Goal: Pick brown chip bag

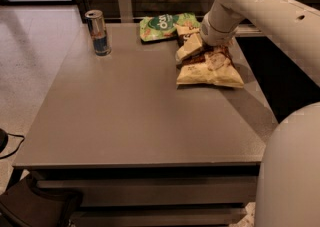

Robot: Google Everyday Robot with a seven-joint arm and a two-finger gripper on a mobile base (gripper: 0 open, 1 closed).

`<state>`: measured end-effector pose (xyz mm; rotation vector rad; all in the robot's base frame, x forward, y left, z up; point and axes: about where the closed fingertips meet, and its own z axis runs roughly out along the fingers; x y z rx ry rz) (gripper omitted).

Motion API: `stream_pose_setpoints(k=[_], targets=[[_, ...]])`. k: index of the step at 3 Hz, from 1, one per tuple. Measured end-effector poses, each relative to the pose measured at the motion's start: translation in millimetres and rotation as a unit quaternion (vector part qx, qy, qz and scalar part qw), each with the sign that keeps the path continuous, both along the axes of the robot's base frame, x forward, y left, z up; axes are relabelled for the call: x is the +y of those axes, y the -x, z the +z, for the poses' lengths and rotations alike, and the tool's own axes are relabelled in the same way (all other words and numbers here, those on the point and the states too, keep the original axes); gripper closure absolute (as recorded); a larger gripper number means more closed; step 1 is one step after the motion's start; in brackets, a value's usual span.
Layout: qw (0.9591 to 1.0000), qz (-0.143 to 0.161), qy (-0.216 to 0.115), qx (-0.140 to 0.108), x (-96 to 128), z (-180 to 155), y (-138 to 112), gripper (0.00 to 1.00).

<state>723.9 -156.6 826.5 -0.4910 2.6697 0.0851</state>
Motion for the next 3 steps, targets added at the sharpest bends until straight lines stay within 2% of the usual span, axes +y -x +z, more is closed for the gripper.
stream_pose_setpoints(k=[1, 2, 3], targets=[[1.0, 0.002, -0.001, 0.0, 1.8, -0.5, 0.6, 0.26], [1.0, 0.003, -0.001, 0.003, 3.3, -3.9, 0.5, 0.64], [1.0, 0.003, -0.001, 0.003, 3.3, 1.1, 0.5, 0.88]])
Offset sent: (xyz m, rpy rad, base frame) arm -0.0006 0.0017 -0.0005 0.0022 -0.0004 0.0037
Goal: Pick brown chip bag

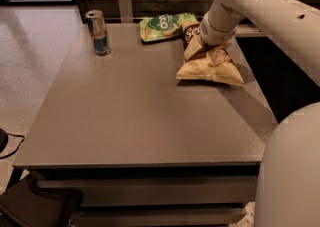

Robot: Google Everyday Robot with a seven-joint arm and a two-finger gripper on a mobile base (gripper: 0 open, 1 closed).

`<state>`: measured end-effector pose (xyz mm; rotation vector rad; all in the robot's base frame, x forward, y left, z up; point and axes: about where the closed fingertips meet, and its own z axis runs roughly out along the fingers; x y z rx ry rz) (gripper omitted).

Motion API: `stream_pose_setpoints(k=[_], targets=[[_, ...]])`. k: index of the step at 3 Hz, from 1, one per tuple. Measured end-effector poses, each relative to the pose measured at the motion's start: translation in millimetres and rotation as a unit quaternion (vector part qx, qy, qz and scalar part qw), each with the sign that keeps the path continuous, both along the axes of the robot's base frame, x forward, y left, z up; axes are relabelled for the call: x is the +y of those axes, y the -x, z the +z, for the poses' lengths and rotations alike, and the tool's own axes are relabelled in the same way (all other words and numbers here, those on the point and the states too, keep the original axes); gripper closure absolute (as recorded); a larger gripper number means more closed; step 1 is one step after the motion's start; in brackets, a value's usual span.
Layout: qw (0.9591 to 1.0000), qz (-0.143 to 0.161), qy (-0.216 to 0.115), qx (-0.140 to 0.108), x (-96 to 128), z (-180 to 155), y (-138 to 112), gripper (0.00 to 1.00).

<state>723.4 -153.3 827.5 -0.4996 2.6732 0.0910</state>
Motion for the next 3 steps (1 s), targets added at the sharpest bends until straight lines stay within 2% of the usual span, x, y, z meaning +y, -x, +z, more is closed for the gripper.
stream_pose_setpoints(k=[1, 3], targets=[[1.0, 0.0, 0.0, 0.0, 0.0, 0.5, 0.0, 1.0], [1.0, 0.001, 0.0, 0.0, 0.0, 1.3, 0.1, 1.0]])
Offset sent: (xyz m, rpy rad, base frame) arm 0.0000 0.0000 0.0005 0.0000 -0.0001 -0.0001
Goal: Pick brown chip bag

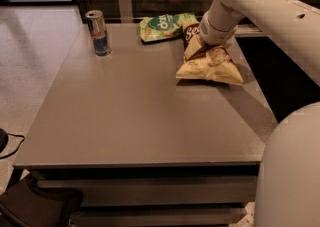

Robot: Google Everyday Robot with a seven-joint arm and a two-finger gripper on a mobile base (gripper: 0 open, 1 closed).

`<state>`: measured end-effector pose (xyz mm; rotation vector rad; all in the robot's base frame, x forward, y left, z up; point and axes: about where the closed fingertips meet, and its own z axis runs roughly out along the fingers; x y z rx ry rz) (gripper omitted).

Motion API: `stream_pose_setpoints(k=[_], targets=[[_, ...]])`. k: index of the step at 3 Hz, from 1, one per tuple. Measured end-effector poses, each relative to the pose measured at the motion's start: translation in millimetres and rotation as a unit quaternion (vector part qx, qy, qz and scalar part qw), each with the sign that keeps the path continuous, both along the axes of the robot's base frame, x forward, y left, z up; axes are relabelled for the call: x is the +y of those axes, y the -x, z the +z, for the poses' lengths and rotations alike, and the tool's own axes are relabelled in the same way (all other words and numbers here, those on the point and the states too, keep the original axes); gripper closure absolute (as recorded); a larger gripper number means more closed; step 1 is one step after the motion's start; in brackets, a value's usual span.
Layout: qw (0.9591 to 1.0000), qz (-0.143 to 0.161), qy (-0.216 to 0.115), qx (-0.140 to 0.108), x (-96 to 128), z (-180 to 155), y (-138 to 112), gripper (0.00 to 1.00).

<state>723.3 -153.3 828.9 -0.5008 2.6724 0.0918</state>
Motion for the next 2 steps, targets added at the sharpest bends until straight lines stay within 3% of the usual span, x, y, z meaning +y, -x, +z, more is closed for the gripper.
stream_pose_setpoints(k=[2], targets=[[1.0, 0.0, 0.0, 0.0, 0.0, 0.8, 0.0, 1.0]])
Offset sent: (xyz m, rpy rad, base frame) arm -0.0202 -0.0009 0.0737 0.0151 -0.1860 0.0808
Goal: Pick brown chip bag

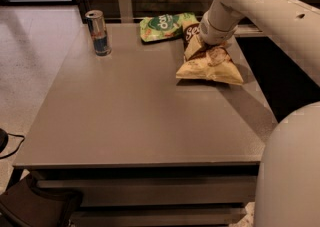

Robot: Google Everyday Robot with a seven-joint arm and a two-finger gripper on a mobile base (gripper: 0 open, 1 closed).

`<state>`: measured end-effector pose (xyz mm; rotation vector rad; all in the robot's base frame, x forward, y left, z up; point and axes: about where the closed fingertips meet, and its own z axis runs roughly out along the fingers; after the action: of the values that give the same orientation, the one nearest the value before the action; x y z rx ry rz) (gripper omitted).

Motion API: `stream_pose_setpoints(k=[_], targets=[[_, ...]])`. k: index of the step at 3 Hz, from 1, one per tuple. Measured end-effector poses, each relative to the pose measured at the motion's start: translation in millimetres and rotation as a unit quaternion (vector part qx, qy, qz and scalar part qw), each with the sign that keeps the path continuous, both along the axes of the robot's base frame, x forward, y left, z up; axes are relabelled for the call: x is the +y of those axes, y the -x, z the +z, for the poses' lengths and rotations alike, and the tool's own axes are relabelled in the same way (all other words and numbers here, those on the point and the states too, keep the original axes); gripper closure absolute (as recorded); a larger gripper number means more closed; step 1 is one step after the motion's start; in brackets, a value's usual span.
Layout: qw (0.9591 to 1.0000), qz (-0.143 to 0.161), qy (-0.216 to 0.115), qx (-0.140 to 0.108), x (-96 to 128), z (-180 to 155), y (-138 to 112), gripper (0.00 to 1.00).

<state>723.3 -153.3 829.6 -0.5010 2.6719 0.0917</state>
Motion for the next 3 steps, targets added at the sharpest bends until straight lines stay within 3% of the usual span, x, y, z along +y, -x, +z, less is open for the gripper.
stream_pose_setpoints(k=[3], targets=[[1.0, 0.001, -0.001, -0.006, -0.8, 5.4, 1.3, 1.0]])
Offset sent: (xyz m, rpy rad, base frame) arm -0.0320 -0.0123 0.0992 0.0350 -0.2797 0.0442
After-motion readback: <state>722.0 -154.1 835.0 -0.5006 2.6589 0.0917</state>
